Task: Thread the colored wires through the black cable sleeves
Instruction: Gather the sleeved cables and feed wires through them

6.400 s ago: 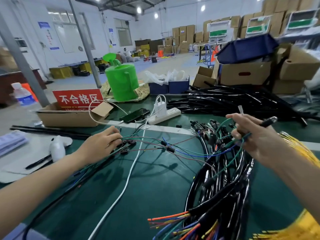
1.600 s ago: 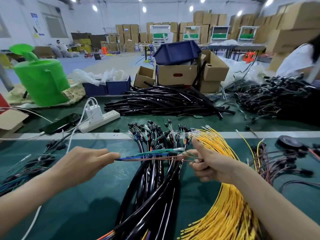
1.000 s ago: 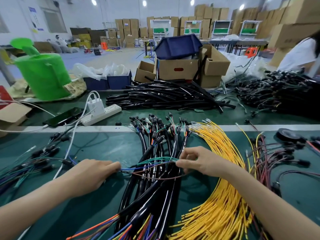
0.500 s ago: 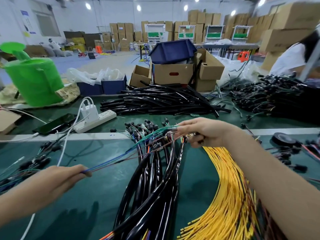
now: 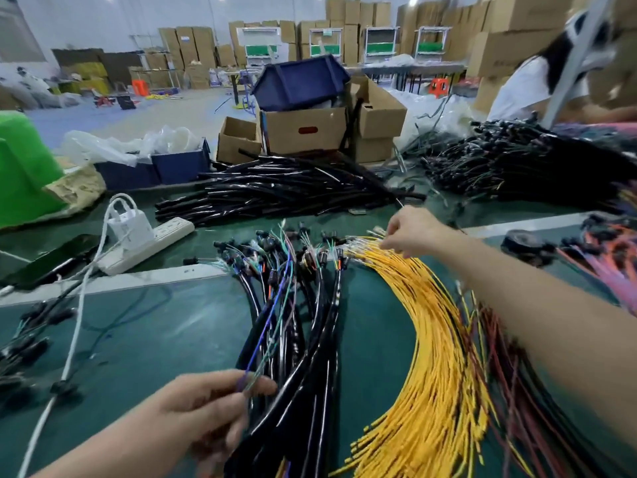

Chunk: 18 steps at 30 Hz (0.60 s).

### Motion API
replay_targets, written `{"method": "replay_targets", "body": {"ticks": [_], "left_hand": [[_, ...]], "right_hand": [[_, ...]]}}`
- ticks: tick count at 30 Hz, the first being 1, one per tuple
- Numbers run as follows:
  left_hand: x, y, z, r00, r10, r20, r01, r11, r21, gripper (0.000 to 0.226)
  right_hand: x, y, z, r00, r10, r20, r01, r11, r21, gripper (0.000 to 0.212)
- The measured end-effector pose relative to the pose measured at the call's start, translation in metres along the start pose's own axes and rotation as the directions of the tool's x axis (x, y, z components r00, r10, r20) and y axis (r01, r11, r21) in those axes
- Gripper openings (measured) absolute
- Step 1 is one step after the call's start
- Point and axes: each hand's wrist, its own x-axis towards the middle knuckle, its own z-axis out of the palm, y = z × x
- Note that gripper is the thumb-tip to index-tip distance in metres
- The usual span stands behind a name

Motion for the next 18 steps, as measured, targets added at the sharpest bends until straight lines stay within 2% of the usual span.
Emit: {"method": "replay_targets", "body": {"ticks": [1,3,7,9,11,14,18], "left_hand": [[0.011,0.0,0.006,0.999,-0.037,0.005,0.038,0.993,-0.108,0.037],[0.022,-0.001,0.019,0.997,-0.062,0.054,0.075,0.953,-0.293,0.033],[0.053,-0.01,0.039,0.997,-0.045,0.06,0.063,0.939,-0.338,0.013],[0.062,-0.014,0.04,0.997,-0.012,0.075,0.042,0.916,-0.4,0.011],[0.066,-0.02,0.032,0.997,0.007,0.074,0.029,0.876,-0.481,0.012],[0.068,-0.026,0.024,0.998,0.024,0.061,0.005,0.897,-0.442,0.013],[0.071,-0.023,0.026,1.0,0.023,0.015,-0.016,0.933,-0.36,0.012]], "right_hand": [[-0.011,0.015,0.004,0.997,0.001,0.077,0.006,0.995,-0.097,0.02],[-0.022,0.036,0.016,0.993,0.006,0.115,0.017,0.98,-0.199,0.017],[-0.028,0.047,0.033,0.998,-0.032,0.046,0.045,0.951,-0.307,0.006],[-0.025,0.045,0.028,0.997,-0.059,0.043,0.07,0.943,-0.327,0.007],[-0.029,0.036,0.012,0.993,-0.114,-0.026,0.1,0.946,-0.307,0.006],[-0.04,0.012,-0.028,0.952,-0.25,-0.174,0.243,0.968,-0.059,0.009],[-0.063,-0.043,-0.075,0.84,-0.4,-0.365,0.499,0.836,0.231,0.007]]}}
